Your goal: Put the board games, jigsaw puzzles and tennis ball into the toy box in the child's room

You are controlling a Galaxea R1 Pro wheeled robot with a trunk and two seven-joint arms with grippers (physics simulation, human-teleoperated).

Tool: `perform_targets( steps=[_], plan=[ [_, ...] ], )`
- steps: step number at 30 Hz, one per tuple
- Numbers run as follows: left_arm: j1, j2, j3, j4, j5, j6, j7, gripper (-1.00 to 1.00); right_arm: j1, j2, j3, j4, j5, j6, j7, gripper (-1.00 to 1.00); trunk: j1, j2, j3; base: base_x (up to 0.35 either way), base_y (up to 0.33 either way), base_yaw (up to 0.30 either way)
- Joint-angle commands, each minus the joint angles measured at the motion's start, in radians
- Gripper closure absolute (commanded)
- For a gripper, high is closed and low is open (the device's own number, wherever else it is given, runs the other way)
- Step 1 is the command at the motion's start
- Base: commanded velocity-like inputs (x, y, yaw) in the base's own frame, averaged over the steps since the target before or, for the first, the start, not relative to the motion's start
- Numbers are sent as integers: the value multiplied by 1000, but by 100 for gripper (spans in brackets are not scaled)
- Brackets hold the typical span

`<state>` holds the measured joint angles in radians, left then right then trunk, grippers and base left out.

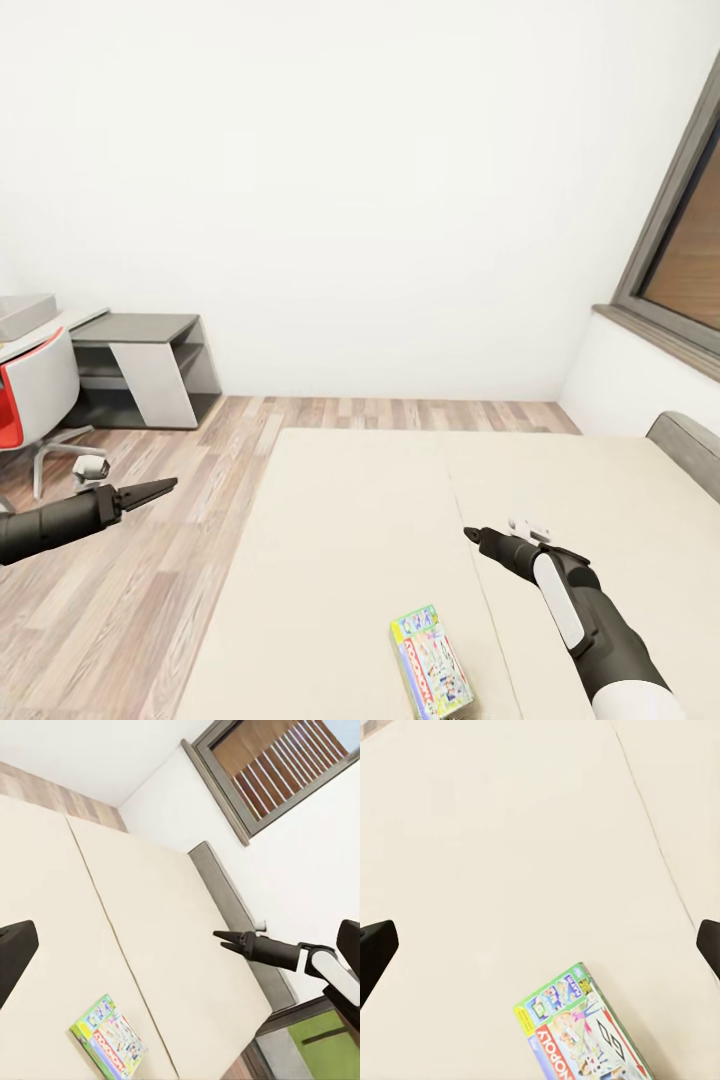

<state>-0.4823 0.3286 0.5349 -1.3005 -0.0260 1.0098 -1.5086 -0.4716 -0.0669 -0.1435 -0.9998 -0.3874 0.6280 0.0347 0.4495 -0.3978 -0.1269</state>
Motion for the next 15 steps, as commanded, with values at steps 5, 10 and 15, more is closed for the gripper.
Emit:
perform_targets(
  steps=[5,10,15],
  plan=[
    [-1,0,0,0,-1,10,-6,-100,-1,0,-2,-2,1,6,4,-100,1,-2,-10,0,0,0],
    [-1,0,0,0,-1,10,-6,-100,-1,0,-1,-2,1,5,4,-100,1,-2,-19,0,0,0],
    [-1,0,0,0,-2,10,-6,-100,-1,0,-1,-2,1,5,5,-100,1,-2,-27,0,0,0]
  ],
)
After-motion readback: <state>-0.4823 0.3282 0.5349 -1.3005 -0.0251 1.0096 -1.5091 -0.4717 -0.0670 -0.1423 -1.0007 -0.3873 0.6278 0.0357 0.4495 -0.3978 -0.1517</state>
